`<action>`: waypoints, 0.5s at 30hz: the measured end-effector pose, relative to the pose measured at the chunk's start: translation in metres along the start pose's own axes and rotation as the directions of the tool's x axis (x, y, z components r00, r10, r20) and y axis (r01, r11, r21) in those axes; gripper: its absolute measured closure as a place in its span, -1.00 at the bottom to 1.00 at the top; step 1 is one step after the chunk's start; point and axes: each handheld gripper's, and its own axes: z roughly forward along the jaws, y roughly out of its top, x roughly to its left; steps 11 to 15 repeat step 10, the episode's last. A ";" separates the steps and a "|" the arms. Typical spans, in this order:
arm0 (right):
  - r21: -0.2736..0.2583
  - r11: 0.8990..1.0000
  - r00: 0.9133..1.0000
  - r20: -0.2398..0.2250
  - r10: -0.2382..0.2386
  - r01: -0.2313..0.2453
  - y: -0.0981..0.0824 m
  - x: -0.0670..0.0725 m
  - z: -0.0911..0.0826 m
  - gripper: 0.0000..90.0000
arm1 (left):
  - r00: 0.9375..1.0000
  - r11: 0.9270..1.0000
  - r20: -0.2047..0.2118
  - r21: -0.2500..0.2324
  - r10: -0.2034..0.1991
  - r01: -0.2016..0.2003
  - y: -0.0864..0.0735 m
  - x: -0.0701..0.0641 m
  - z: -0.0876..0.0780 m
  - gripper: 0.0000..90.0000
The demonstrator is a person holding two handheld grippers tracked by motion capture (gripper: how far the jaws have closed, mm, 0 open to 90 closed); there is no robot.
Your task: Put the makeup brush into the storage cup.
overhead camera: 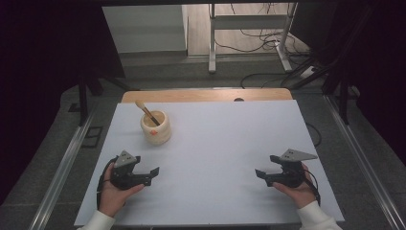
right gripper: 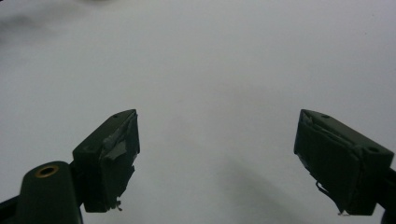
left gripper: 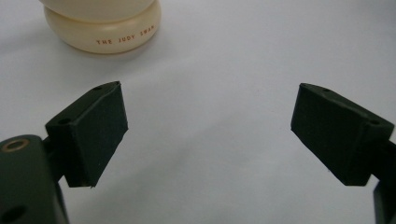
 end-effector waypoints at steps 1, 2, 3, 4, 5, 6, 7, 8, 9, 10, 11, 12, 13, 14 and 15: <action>-0.002 1.000 1.000 -0.001 0.001 -0.001 0.000 0.000 0.000 -0.67 | 1.000 1.000 0.001 0.000 -0.002 0.002 0.000 0.000 0.000 -0.74; 0.000 1.000 1.000 0.002 -0.001 0.001 0.000 -0.001 0.000 -0.67 | 1.000 1.000 0.003 -0.002 -0.006 0.006 0.001 0.000 0.000 -0.74; 0.000 1.000 1.000 0.003 -0.003 0.003 0.000 -0.001 0.000 -0.67 | 1.000 1.000 0.003 -0.002 -0.006 0.006 0.001 0.000 0.000 -0.74; -0.001 1.000 1.000 0.003 -0.004 0.004 0.000 -0.001 0.000 -0.67 | 1.000 1.000 0.005 -0.002 -0.007 0.007 0.002 0.000 0.000 -0.74; -0.001 1.000 1.000 0.003 -0.004 0.004 0.000 -0.001 0.000 -0.67 | 1.000 1.000 0.005 -0.001 -0.008 0.008 0.002 -0.001 0.000 -0.74; -0.002 1.000 1.000 0.002 -0.004 0.004 0.000 -0.001 0.000 -0.67 | 1.000 1.000 0.005 0.000 -0.007 0.007 0.002 -0.001 0.000 -0.74; -0.005 1.000 1.000 -0.003 -0.004 0.004 0.000 -0.001 0.001 -0.67 | 1.000 1.000 0.006 0.000 -0.006 0.006 0.003 -0.002 0.000 -0.74; -0.004 1.000 1.000 -0.004 -0.003 0.003 0.000 -0.001 0.001 -0.67 | 1.000 1.000 0.006 -0.002 -0.012 0.012 0.004 -0.003 0.000 -0.74; -0.002 1.000 1.000 -0.007 -0.002 0.002 0.000 -0.001 0.001 -0.67 | 1.000 1.000 0.007 -0.002 -0.007 0.007 0.004 -0.002 0.000 -0.74; -0.002 1.000 1.000 -0.009 -0.003 0.003 0.000 -0.001 0.001 -0.67 | 1.000 1.000 0.007 -0.003 -0.008 0.008 0.005 -0.003 0.000 -0.74; -0.002 1.000 1.000 -0.009 -0.003 0.003 0.000 -0.001 0.001 -0.67 | 1.000 1.000 0.007 -0.003 -0.008 0.008 0.005 -0.003 0.000 -0.74; -0.002 1.000 1.000 -0.009 -0.003 0.003 0.000 -0.001 0.001 -0.67 | 1.000 1.000 0.007 -0.003 -0.008 0.008 0.005 -0.003 0.000 -0.74; -0.002 1.000 1.000 -0.009 -0.003 0.003 0.000 -0.001 0.001 -0.67 | 1.000 1.000 0.007 -0.003 -0.008 0.008 0.005 -0.003 0.000 -0.74; -0.002 1.000 1.000 -0.009 -0.003 0.003 0.000 -0.001 0.001 -0.67 | 1.000 1.000 0.007 -0.003 -0.008 0.008 0.005 -0.003 0.000 -0.74; -0.002 1.000 1.000 -0.009 -0.003 0.003 0.000 -0.001 0.001 -0.67 | 1.000 1.000 0.007 -0.003 -0.008 0.008 0.005 -0.003 0.000 -0.74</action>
